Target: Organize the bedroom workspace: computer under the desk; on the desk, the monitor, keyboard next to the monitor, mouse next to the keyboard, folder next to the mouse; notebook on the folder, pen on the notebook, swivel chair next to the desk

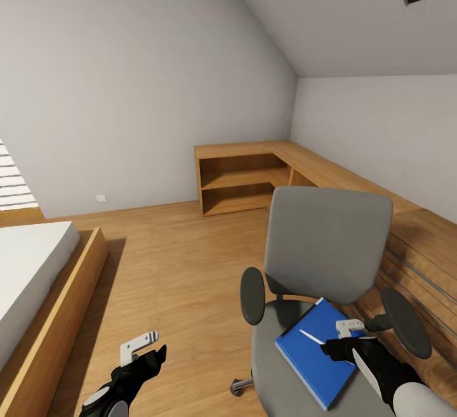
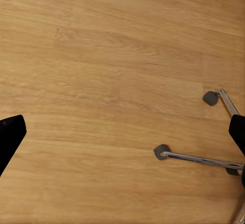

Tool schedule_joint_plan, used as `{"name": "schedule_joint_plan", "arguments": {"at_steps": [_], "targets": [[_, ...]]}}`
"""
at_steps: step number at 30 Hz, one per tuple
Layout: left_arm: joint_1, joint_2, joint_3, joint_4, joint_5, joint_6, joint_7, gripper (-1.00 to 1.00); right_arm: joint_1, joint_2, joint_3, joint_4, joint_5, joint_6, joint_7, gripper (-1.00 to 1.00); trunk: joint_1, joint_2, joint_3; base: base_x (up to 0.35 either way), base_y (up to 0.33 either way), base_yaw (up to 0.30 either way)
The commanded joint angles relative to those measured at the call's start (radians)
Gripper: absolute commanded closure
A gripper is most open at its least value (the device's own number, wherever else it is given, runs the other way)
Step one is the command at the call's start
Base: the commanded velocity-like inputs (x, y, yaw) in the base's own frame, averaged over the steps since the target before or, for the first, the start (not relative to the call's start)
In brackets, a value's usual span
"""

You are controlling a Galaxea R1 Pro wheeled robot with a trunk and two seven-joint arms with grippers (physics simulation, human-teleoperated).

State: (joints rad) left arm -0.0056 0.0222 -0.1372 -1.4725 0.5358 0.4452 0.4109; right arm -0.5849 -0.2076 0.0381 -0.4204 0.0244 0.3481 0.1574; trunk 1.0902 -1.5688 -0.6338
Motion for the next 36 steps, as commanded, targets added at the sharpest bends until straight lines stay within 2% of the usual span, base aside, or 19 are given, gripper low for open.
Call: {"name": "schedule_joint_plan", "arguments": {"at_steps": [1,15,25,36], "targets": [[-0.001,0.001,-0.002,-0.002,0.010,0.001,0.010,-1.00,0.000,-0.001,0.005,0.026,0.012,0.005,0.002,1.00,0.000,0.000,-0.001,0.000,0.000,0.000],[-0.001,0.001,-0.003,-0.002,0.010,0.001,0.009,-1.00,0.000,-0.001,0.005,0.019,0.008,0.011,0.010,1.00,0.000,0.000,-0.001,0.000,0.000,0.000],[-0.001,0.001,-0.003,0.000,0.010,0.001,0.009,-1.00,0.000,-0.001,0.005,0.014,0.012,0.069,0.084,1.00,0.000,0.000,-0.001,0.000,0.000,0.000],[-0.001,0.001,-0.002,0.001,0.011,0.001,0.008,-1.00,0.000,-0.001,0.005,0.014,0.012,0.073,0.091,1.00,0.000,0.000,-0.001,0.000,0.000,0.000]]}}
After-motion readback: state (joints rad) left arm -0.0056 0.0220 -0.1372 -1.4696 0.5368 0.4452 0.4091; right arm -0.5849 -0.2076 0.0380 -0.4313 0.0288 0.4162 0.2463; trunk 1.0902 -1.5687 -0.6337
